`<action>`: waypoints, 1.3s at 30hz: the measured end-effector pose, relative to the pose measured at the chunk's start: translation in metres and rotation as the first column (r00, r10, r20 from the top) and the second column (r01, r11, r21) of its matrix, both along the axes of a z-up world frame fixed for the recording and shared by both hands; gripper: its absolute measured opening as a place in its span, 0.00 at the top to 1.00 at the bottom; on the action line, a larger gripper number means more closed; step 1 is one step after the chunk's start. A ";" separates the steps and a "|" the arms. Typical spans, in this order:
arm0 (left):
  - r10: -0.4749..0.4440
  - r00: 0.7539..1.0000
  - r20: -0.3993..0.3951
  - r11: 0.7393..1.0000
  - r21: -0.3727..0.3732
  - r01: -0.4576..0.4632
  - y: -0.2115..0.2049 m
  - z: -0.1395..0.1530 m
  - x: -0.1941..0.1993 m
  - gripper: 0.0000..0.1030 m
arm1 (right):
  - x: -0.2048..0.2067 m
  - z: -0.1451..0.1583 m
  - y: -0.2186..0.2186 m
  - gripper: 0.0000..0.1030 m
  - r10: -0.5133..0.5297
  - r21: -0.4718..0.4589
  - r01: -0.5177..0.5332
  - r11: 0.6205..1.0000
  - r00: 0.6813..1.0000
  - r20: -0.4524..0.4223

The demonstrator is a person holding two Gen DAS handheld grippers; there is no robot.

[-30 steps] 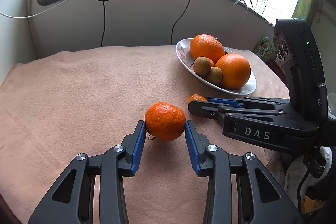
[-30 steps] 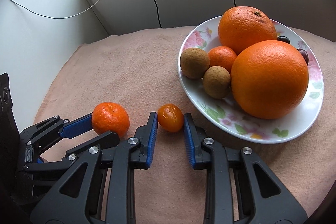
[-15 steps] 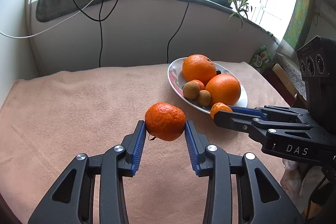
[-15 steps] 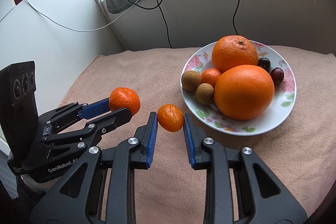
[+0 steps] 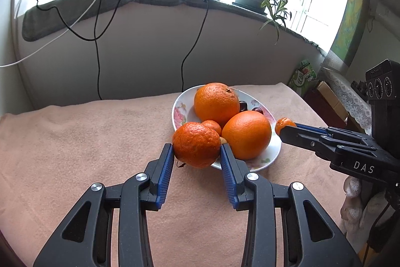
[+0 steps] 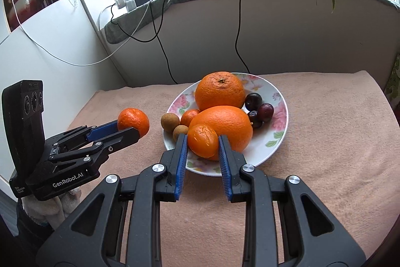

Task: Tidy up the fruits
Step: 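Lift the tangerine with the left tool while the right tool carries the kumquat over the plate, then lower the tangerine onto the plate and open the left tool while the right tool releases the kumquat there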

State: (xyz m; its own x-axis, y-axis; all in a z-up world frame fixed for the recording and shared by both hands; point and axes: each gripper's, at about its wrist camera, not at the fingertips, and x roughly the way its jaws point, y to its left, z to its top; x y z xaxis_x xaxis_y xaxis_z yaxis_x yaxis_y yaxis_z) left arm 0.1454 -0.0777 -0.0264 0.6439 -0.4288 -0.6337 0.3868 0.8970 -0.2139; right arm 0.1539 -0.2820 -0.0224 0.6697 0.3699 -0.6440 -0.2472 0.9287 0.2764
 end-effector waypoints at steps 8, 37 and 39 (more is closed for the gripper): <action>-0.004 1.000 -0.004 1.000 0.007 0.004 -0.018 -0.001 0.024 0.65 | 0.018 -0.006 -0.022 0.75 -0.046 -0.020 0.046 0.999 0.999 -0.002; -0.014 0.998 0.054 1.000 0.016 0.013 -0.034 0.018 0.037 0.51 | 0.037 -0.011 -0.021 0.50 -0.039 -0.042 0.039 0.998 0.999 0.013; -0.010 0.998 0.058 1.000 0.015 0.009 -0.033 0.019 0.035 0.49 | 0.035 -0.010 -0.021 0.47 -0.041 -0.043 0.041 0.998 0.999 0.017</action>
